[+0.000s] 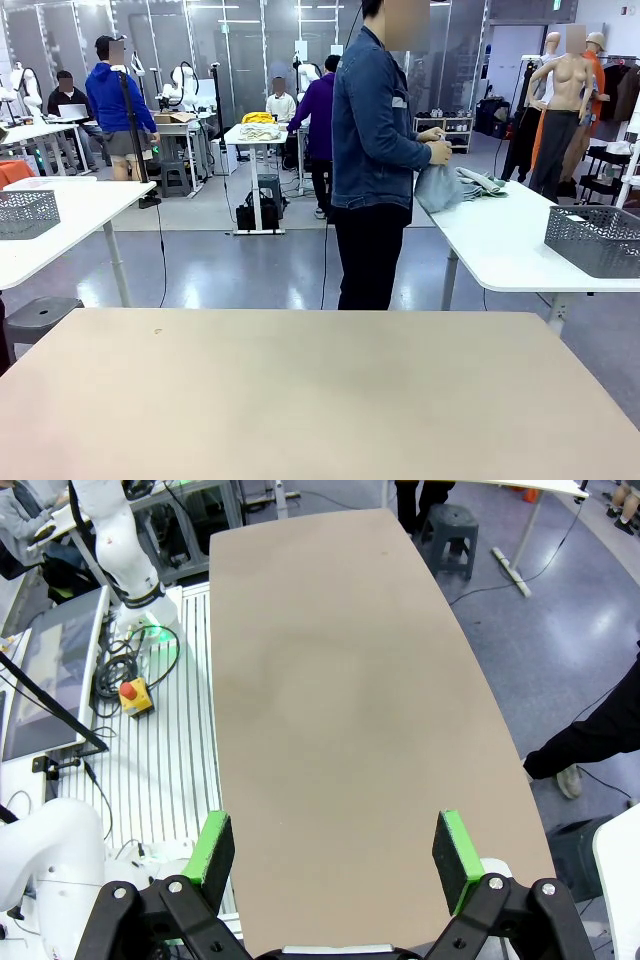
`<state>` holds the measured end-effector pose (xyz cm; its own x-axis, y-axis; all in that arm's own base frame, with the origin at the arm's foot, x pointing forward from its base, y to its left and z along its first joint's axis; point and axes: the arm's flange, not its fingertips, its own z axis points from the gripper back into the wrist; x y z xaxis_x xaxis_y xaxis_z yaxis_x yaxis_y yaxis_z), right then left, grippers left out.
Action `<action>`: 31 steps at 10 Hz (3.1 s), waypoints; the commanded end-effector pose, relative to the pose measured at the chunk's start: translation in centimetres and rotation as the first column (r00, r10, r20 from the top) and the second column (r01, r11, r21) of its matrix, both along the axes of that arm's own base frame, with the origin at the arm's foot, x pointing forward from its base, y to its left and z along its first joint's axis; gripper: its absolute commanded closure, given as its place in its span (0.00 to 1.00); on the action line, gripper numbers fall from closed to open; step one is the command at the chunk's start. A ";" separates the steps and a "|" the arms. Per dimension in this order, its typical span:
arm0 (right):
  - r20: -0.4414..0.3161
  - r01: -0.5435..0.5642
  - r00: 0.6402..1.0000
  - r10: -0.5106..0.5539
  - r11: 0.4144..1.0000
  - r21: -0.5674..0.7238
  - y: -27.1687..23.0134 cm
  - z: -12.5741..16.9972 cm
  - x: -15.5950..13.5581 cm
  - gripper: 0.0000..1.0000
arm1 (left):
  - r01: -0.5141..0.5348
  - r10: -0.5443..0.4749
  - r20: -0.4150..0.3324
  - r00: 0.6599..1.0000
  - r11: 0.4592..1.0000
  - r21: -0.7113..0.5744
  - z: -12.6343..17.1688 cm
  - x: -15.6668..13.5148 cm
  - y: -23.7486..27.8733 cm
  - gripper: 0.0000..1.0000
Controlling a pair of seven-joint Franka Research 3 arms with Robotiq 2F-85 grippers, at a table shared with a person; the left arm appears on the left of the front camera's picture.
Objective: Fold the towels and place them in the basket.
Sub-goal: When a person lays out a Towel with hook on the table, fold it in half twice.
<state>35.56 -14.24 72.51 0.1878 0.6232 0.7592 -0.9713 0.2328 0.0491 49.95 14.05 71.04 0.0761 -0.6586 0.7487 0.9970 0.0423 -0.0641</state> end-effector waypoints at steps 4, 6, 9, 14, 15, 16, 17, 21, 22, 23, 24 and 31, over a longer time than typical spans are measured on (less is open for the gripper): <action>0.001 -0.003 1.000 0.003 1.000 0.002 0.1 0.0 0.0 0.00 | -0.001 0.001 0.002 1.000 1.000 -0.004 -0.1 -0.1 0.0 0.00; 0.001 -0.003 1.000 0.003 1.000 0.002 0.1 0.0 0.0 0.00 | -0.001 0.001 0.002 1.000 1.000 -0.004 -0.1 -0.1 0.0 0.00; 0.001 -0.003 1.000 0.003 1.000 0.002 0.1 0.0 0.0 0.00 | -0.001 0.001 0.002 1.000 1.000 -0.004 -0.1 -0.1 0.0 0.00; 0.001 -0.003 1.000 0.003 1.000 0.002 0.1 0.0 0.0 0.00 | -0.001 0.001 0.002 1.000 1.000 -0.004 -0.1 -0.1 0.0 0.00; 0.001 -0.003 1.000 0.003 1.000 0.002 0.1 0.0 0.0 0.00 | -0.001 0.001 0.002 1.000 1.000 -0.004 -0.1 -0.1 0.0 0.00; 0.001 -0.003 1.000 0.003 1.000 0.002 0.1 0.0 0.0 0.00 | -0.001 0.001 0.002 1.000 1.000 -0.004 -0.1 -0.1 0.0 0.00; 0.001 -0.003 1.000 0.003 1.000 0.002 0.1 0.0 0.0 0.00 | -0.001 0.001 0.002 1.000 1.000 -0.004 -0.1 -0.1 0.0 0.00; 0.001 -0.003 1.000 0.003 1.000 0.002 0.1 0.0 0.0 0.00 | -0.001 0.001 0.002 1.000 1.000 -0.004 -0.1 -0.1 0.0 0.00; 0.001 -0.003 1.000 0.003 1.000 0.002 0.1 0.0 0.0 0.00 | -0.001 0.001 0.002 1.000 1.000 -0.004 -0.1 -0.1 0.0 0.00; 0.001 -0.003 1.000 0.003 1.000 0.002 0.1 0.0 0.0 0.00 | -0.001 0.001 0.002 1.000 1.000 -0.004 -0.1 -0.1 0.0 0.00; 0.001 -0.003 1.000 0.003 1.000 0.002 0.1 0.0 0.0 0.00 | -0.001 0.001 0.002 1.000 1.000 -0.004 -0.1 -0.1 0.0 0.00; 0.001 -0.003 1.000 0.003 1.000 0.002 0.1 0.0 0.0 0.00 | -0.001 0.001 0.002 1.000 1.000 -0.004 -0.1 -0.1 0.0 0.00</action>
<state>35.56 -14.24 72.51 0.1879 0.6232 0.7592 -0.9712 0.2329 0.0492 49.95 14.05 71.04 0.0762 -0.6585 0.7487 0.9970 0.0424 -0.0641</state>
